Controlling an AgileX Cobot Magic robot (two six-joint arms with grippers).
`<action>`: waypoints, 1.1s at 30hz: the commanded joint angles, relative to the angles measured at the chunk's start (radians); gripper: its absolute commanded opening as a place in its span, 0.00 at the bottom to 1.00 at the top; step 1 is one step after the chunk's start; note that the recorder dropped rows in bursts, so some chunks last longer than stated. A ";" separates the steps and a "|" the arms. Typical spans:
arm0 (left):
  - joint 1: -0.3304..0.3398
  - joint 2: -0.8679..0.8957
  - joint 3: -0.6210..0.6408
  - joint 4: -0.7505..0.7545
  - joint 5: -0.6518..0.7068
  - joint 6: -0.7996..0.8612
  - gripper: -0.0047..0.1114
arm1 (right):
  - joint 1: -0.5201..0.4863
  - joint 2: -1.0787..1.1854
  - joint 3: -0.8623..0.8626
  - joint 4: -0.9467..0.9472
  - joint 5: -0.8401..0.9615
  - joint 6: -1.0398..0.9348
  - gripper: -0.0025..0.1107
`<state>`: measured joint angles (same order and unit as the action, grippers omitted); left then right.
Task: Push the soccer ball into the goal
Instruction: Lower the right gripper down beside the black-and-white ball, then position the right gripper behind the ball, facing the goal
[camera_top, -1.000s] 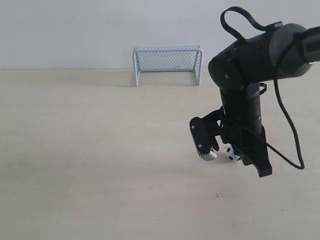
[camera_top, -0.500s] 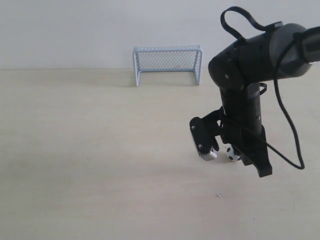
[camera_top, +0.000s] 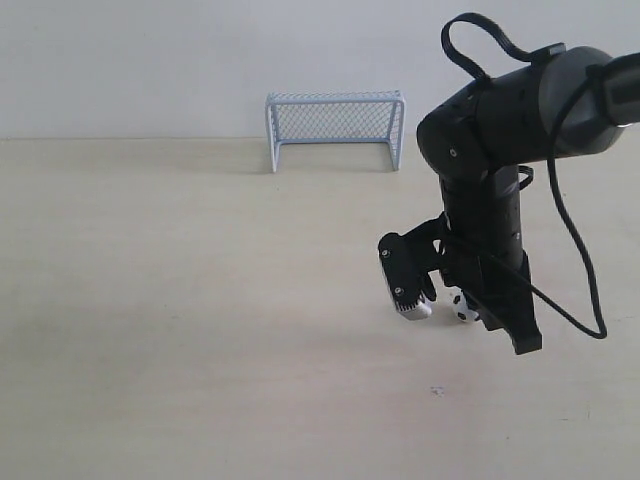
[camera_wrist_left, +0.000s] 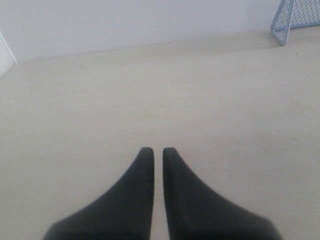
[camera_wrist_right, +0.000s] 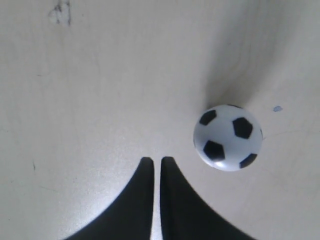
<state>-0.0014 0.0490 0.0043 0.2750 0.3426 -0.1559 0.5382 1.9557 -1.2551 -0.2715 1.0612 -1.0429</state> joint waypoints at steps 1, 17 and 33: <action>-0.008 0.006 -0.004 0.000 -0.005 -0.009 0.09 | 0.003 0.001 -0.003 -0.001 0.015 -0.001 0.02; -0.008 0.006 -0.004 0.000 -0.005 -0.009 0.09 | -0.136 -0.003 -0.003 0.202 0.037 -0.358 0.02; -0.008 0.006 -0.004 0.000 -0.005 -0.009 0.09 | -0.251 -0.038 -0.003 0.361 0.065 -0.788 0.02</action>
<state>-0.0014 0.0490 0.0043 0.2750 0.3426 -0.1559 0.2936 1.9277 -1.2551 0.0863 1.1095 -1.7716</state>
